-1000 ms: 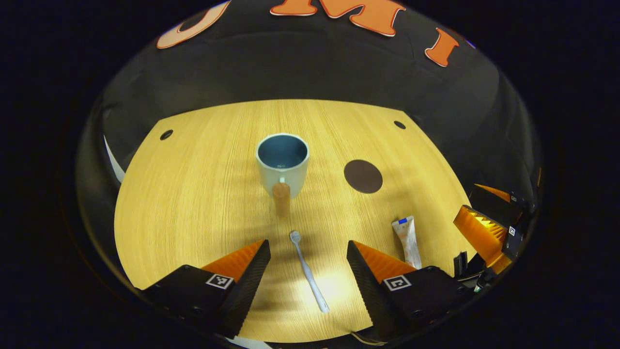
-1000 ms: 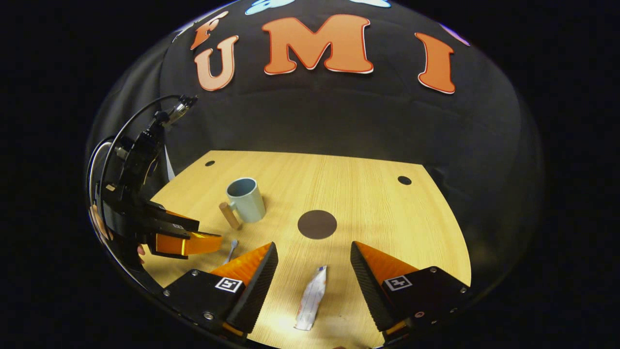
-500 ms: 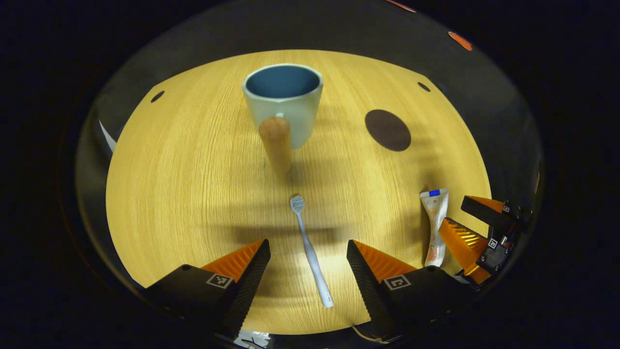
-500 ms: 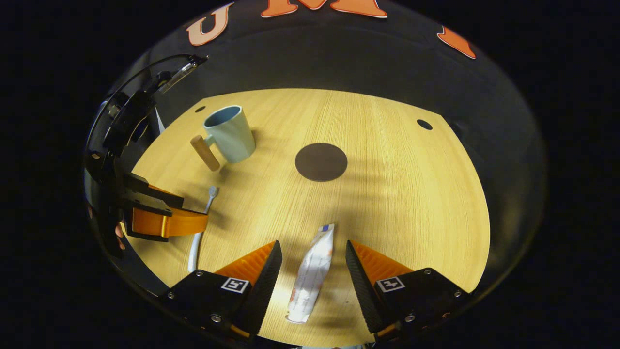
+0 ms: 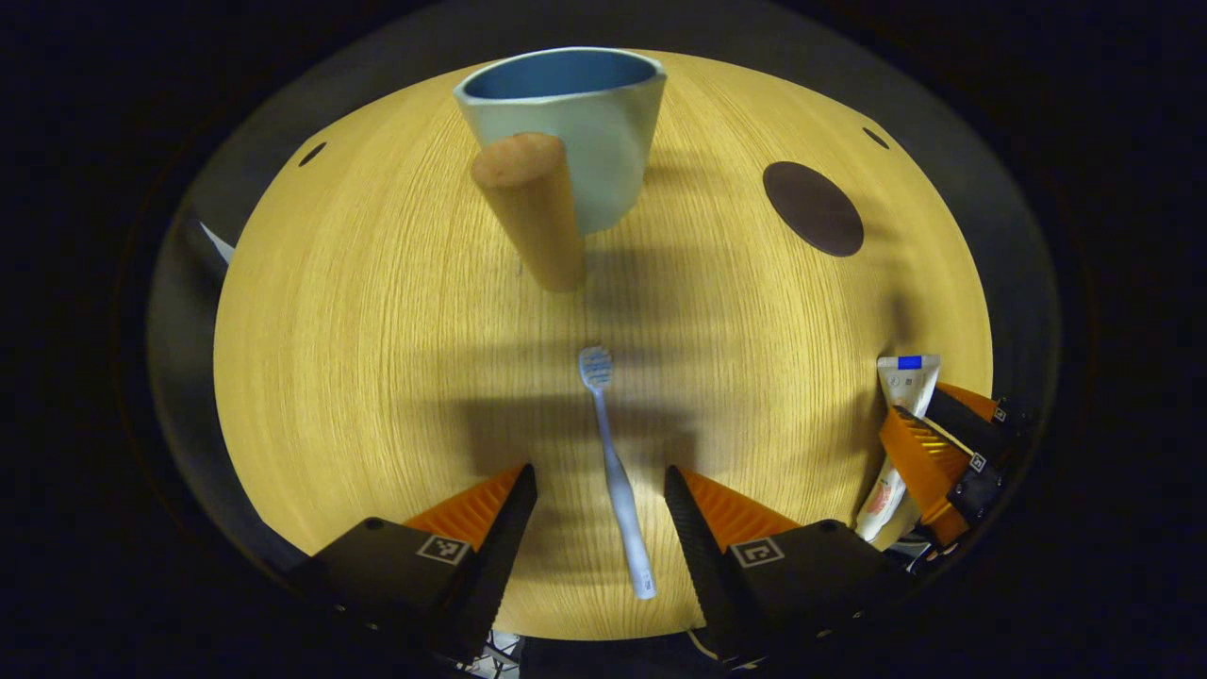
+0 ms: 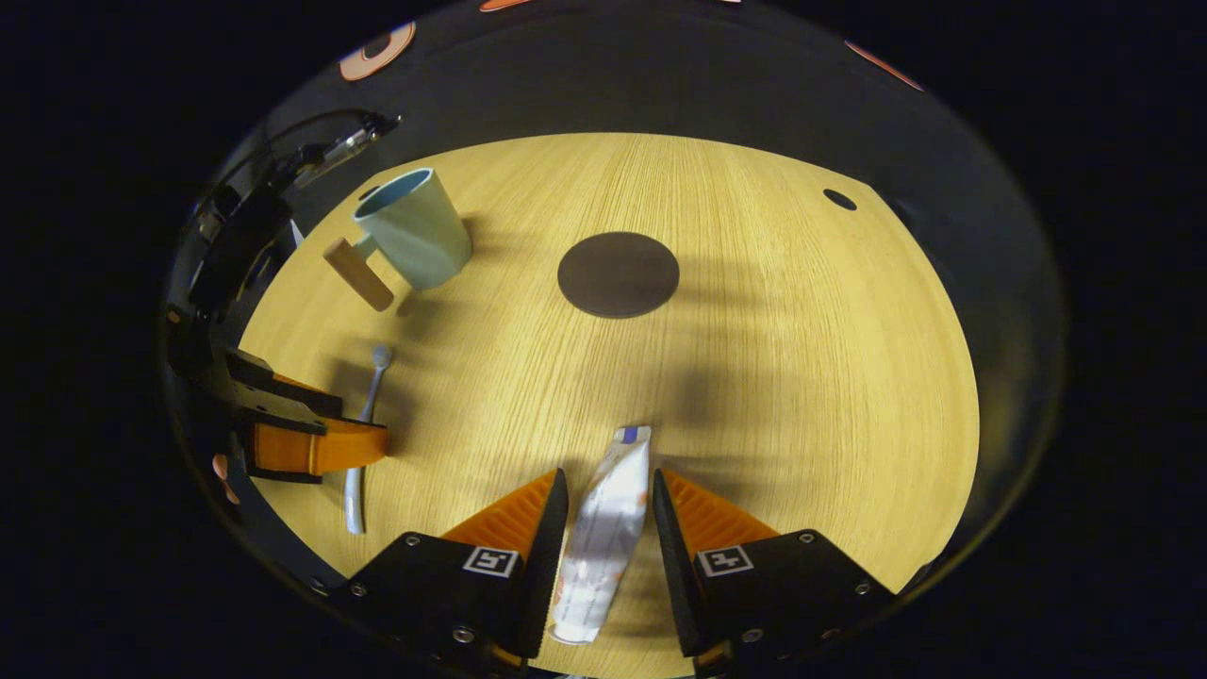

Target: Put the toothbrush and toothpaste on the desktop into the cup, then pick up the cup and place it on the coaster on the desktop.

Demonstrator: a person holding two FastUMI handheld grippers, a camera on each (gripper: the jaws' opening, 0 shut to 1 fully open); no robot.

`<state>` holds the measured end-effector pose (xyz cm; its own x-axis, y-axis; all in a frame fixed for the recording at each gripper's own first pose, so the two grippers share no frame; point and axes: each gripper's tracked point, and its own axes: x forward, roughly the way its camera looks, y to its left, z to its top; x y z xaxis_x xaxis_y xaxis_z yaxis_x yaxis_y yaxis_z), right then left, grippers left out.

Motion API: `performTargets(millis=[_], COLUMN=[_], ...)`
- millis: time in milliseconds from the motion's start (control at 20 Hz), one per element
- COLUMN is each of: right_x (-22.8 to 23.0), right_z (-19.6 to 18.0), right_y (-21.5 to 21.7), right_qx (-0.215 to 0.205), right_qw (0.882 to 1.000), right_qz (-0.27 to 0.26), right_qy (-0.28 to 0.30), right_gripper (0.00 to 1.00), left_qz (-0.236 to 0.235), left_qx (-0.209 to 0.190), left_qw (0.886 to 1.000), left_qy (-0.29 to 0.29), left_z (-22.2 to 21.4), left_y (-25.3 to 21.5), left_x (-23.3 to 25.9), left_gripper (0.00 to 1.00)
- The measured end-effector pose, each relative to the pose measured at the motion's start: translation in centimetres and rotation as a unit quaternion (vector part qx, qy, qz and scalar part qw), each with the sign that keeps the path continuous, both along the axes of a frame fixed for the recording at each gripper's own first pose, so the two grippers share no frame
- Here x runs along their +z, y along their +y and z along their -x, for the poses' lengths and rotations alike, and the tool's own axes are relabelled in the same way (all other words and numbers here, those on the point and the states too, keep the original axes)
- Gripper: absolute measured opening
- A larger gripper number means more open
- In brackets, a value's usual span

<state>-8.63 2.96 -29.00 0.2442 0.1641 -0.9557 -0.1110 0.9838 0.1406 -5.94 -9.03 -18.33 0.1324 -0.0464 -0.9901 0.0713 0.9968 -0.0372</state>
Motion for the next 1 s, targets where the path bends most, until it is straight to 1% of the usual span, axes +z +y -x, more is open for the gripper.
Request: performTargets(millis=[50, 100, 150, 200, 250, 300, 350, 400, 450, 500, 600, 750, 800, 900, 950, 1000], right_x=[-0.3, -0.3, -0.2, -0.1, -0.1, -0.1, -0.1, 0.0, 0.0, 0.1, 0.1, 0.2, 0.3, 0.5, 0.5, 0.6], right_z=[0.3, 0.2, 0.2, 0.2, 0.2, 0.3, 0.3, 0.3, 0.4, 0.5, 0.6, 0.6, 0.6, 0.6, 0.7, 0.8], right_y=[0.2, 0.3, 0.4, 0.5, 0.7, 0.9, 1.0, 1.1, 1.3, 1.4, 1.6, 1.7, 1.6, 1.7, 1.7, 1.8], right_qx=[0.0, -0.001, -0.003, -0.005, -0.005, -0.003, -0.003, -0.002, 0.002, 0.004, 0.015, 0.024, 0.029, 0.035, 0.041, 0.044], right_qw=[1.0, 1.0, 1.0, 1.0, 1.0, 0.999, 0.999, 0.999, 0.999, 0.999, 0.999, 0.999, 0.999, 0.999, 0.998, 0.998], right_qz=[-0.005, -0.012, -0.018, -0.023, -0.027, -0.032, -0.035, -0.038, -0.04, -0.04, -0.041, -0.037, -0.036, -0.037, -0.038, -0.04], right_qy=[0.007, 0.007, 0.007, 0.008, 0.007, 0.007, 0.004, 0.003, 0.003, 0.002, -0.002, -0.008, -0.01, -0.012, -0.013, -0.014], right_gripper=[0.53, 0.48, 0.47, 0.44, 0.43, 0.41, 0.4, 0.39, 0.43, 0.36, 0.34, 0.29, 0.24, 0.2, 0.2, 0.2], left_qz=[-0.001, -0.003, -0.006, -0.009, -0.009, -0.009, -0.009, -0.007, -0.003, 0.0, 0.008, 0.027, 0.032, 0.035, 0.037, 0.038], left_qx=[0.0, -0.001, 0.001, 0.005, 0.011, 0.014, 0.013, 0.011, 0.015, 0.014, 0.019, 0.02, 0.018, 0.028, 0.028, 0.023], left_qw=[1.0, 1.0, 1.0, 1.0, 1.0, 1.0, 1.0, 1.0, 1.0, 1.0, 1.0, 0.999, 0.999, 0.998, 0.998, 0.998], left_qy=[-0.002, -0.004, -0.005, -0.005, -0.008, -0.008, -0.01, -0.01, -0.013, -0.015, -0.019, -0.027, -0.029, -0.036, -0.036, -0.039], left_z=[0.1, -0.1, -0.2, -0.3, -0.5, -0.6, -0.9, -1.2, -1.4, -1.7, -2.4, -2.5, -2.6, -2.0, -2.7, -2.9], left_y=[-0.3, -0.6, -1.0, -1.1, -1.2, -1.1, -0.9, -0.7, -0.3, -0.1, 0.4, -0.5, -0.9, -1.0, -1.4, -1.5], left_x=[-0.1, -0.1, -0.1, 0.0, 0.0, 0.1, 0.3, 0.5, 0.9, 1.3, 2.5, 2.3, 2.1, 1.4, 1.4, 1.7], left_gripper=[0.82, 0.8, 0.71, 0.65, 0.53, 0.47, 0.36, 0.31, 0.23, 0.23, 0.23, 0.24, 0.24, 0.23, 0.06, 0.06])
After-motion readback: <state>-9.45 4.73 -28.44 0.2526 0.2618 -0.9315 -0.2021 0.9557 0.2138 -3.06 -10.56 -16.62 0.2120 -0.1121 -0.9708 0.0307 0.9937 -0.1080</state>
